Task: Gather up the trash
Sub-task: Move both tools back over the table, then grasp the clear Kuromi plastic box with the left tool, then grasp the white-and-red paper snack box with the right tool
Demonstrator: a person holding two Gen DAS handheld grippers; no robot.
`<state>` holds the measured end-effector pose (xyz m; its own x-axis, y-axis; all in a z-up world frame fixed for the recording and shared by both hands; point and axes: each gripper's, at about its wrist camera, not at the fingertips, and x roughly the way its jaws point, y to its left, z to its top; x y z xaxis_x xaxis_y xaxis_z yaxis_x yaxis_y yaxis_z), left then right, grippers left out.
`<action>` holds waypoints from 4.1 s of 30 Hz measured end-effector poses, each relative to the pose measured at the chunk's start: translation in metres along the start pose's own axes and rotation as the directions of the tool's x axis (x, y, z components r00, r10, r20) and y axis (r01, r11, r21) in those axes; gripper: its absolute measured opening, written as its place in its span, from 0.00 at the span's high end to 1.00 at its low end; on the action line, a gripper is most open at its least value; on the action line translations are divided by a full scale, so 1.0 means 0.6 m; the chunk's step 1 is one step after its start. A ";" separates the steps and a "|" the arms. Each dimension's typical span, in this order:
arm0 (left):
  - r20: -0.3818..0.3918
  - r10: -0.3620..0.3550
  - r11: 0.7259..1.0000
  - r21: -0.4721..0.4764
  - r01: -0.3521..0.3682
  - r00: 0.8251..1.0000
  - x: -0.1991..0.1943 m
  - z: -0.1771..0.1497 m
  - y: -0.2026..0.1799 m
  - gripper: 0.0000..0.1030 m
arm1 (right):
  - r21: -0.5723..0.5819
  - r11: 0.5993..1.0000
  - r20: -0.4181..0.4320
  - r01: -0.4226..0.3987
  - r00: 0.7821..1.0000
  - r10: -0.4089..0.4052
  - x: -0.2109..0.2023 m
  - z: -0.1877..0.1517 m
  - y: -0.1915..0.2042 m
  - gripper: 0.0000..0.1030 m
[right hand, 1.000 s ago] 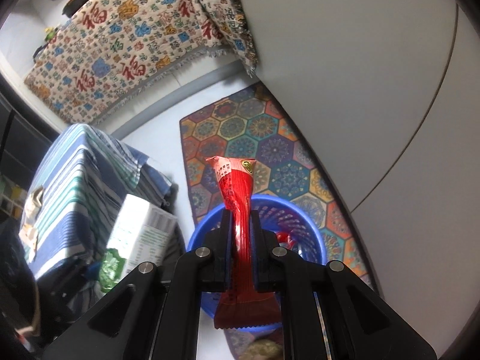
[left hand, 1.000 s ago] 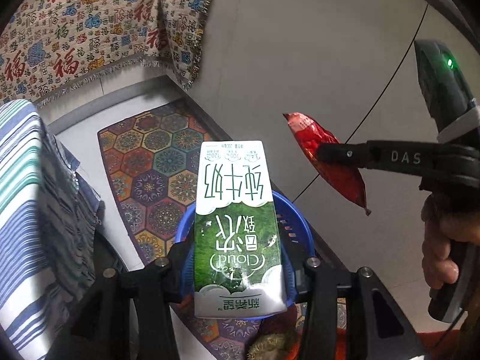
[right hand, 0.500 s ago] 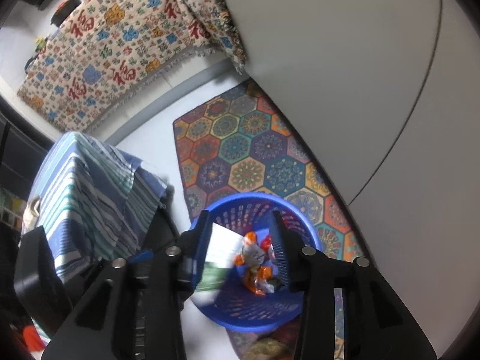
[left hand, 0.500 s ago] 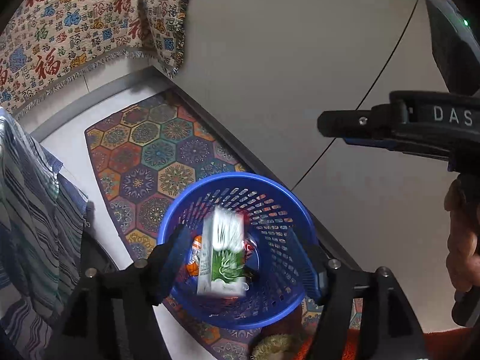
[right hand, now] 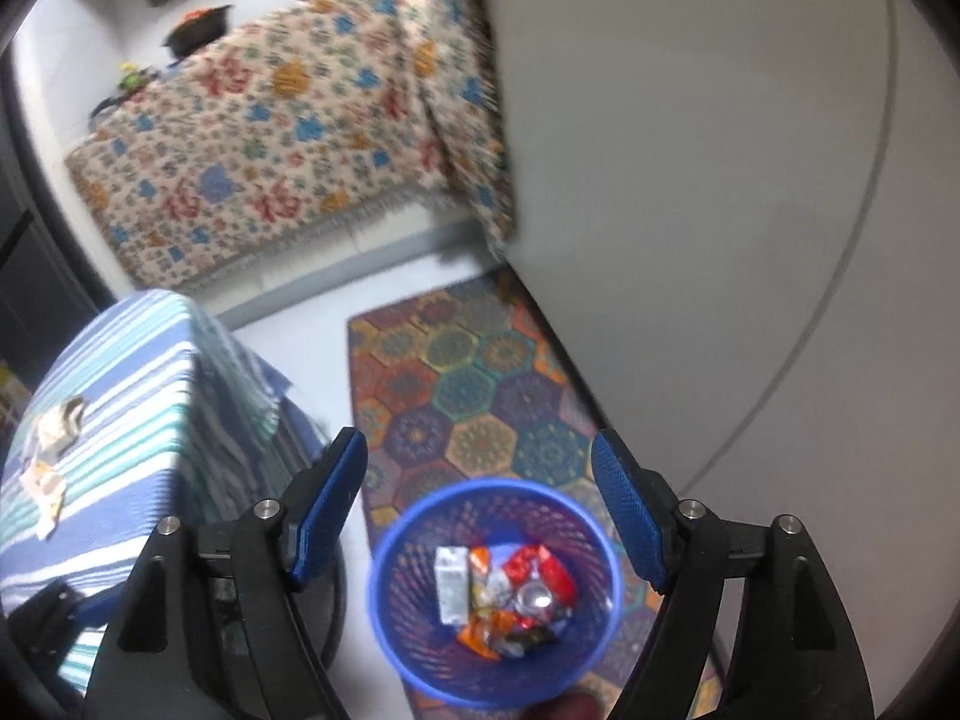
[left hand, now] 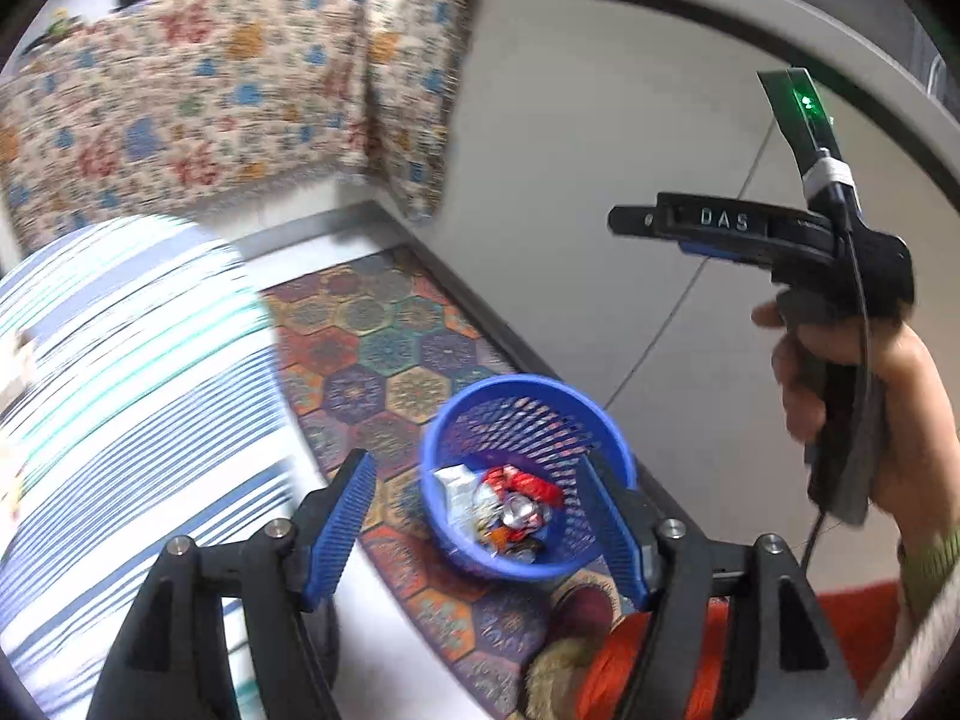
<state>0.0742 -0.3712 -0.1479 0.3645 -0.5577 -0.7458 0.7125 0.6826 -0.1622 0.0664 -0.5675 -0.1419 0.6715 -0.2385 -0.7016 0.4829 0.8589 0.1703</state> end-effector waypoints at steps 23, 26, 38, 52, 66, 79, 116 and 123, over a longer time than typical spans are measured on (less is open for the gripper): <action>-0.125 0.438 0.843 -0.287 -0.455 0.890 -0.223 -0.182 0.503 0.26 | -0.511 0.772 -0.258 -0.378 0.924 0.281 0.037 -0.224 0.612 0.22; -0.120 0.423 0.856 -0.272 -0.440 0.898 -0.217 -0.170 0.513 0.20 | -0.498 0.787 -0.268 -0.364 0.928 0.260 0.060 -0.223 0.608 0.21; -0.110 0.401 0.880 -0.231 -0.415 0.910 -0.145 -0.112 0.563 0.00 | -0.492 0.807 -0.230 -0.327 0.943 0.242 0.078 -0.212 0.598 0.02; -0.060 0.396 0.891 -0.215 -0.399 0.916 -0.110 -0.057 0.584 0.39 | -0.490 0.809 -0.228 -0.325 0.944 0.240 0.078 -0.212 0.598 0.01; -0.099 0.496 0.766 -0.419 -0.488 0.863 -0.251 -0.196 0.569 0.39 | -0.489 0.809 -0.228 -0.325 0.943 0.241 0.078 -0.212 0.598 0.00; -0.132 0.510 0.769 -0.372 -0.520 0.850 -0.234 -0.207 0.580 0.11 | -0.490 0.808 -0.229 -0.326 0.943 0.242 0.079 -0.212 0.596 0.00; -0.131 0.509 0.769 -0.374 -0.518 0.851 -0.236 -0.207 0.581 0.08 | -0.601 0.552 -0.303 -0.579 0.803 0.513 0.049 -0.141 0.672 0.12; -0.131 0.509 0.770 -0.374 -0.518 0.851 -0.237 -0.207 0.582 0.08 | -0.818 0.389 -0.275 -0.423 0.883 0.381 0.086 -0.191 0.766 0.46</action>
<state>0.1966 0.0053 -0.1789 0.5939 -0.0652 -0.8019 0.1355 0.9906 0.0198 0.2585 -0.1331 -0.1794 0.6226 0.2416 -0.7443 -0.5558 0.8061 -0.2032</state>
